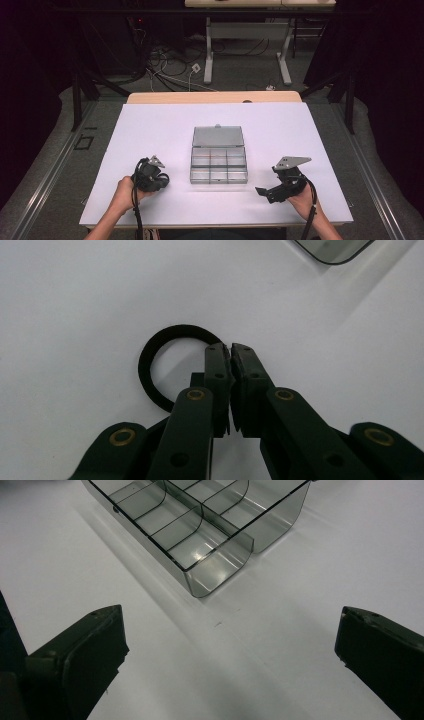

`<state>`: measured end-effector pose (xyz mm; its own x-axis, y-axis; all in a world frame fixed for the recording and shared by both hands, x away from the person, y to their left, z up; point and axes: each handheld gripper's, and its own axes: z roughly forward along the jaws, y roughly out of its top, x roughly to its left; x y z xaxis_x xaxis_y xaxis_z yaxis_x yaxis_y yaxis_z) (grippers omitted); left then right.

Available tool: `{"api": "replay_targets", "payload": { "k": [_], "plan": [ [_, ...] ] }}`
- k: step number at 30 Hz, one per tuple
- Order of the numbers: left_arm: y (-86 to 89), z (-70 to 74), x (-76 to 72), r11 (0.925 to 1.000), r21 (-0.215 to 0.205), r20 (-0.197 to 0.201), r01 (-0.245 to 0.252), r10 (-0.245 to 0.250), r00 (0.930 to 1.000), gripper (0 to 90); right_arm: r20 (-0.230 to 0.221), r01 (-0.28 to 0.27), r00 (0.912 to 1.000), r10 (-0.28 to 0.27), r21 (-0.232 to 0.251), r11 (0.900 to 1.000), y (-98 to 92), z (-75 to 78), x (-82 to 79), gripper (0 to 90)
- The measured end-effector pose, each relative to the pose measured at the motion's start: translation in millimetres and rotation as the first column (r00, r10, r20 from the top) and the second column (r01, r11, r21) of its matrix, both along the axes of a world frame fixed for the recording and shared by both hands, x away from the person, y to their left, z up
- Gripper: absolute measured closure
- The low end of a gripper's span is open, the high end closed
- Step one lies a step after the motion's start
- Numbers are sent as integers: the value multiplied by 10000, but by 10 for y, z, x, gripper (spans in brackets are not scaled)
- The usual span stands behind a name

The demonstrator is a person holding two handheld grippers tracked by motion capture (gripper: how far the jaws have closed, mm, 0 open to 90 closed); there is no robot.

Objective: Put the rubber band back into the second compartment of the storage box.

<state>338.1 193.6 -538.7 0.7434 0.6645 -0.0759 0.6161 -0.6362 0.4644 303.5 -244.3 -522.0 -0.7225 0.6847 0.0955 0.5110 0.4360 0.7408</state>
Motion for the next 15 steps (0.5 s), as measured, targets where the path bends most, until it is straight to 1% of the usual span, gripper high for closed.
{"api": "replay_targets", "payload": {
  "k": [1, 9, 10, 13, 14, 15],
  "plan": [
    [-3, 1, -4, 10000, 20, 26, -61, 61, 10000, 869, -3, -1, 10000, 1, -17, 10000, 0, -1, 1, 0],
    [-4, 5, -9, 10000, 37, 102, 86, -87, 9999, 873, 73, -6, 10000, 6, -27, 10000, -8, 2, 7, 0],
    [-5, 6, -10, 9999, 57, 118, 110, -111, 9999, 873, 3, 75, 10000, -75, -5, 10000, -7, 5, -1, 0],
    [-12, 10, -18, 9999, 52, 176, 106, -107, 9998, 873, -4, 72, 10000, -72, 44, 10000, -8, 6, -2, 0],
    [-18, 12, -26, 10000, 39, 198, 36, -37, 9998, 873, 58, 48, 10000, -48, -16, 10000, -11, 5, 3, 0],
    [-19, 17, -27, 10000, 25, 240, 74, -74, 9997, 873, 67, 72, 10000, -72, 21, 10000, -10, 5, 2, 0]
  ]
}}
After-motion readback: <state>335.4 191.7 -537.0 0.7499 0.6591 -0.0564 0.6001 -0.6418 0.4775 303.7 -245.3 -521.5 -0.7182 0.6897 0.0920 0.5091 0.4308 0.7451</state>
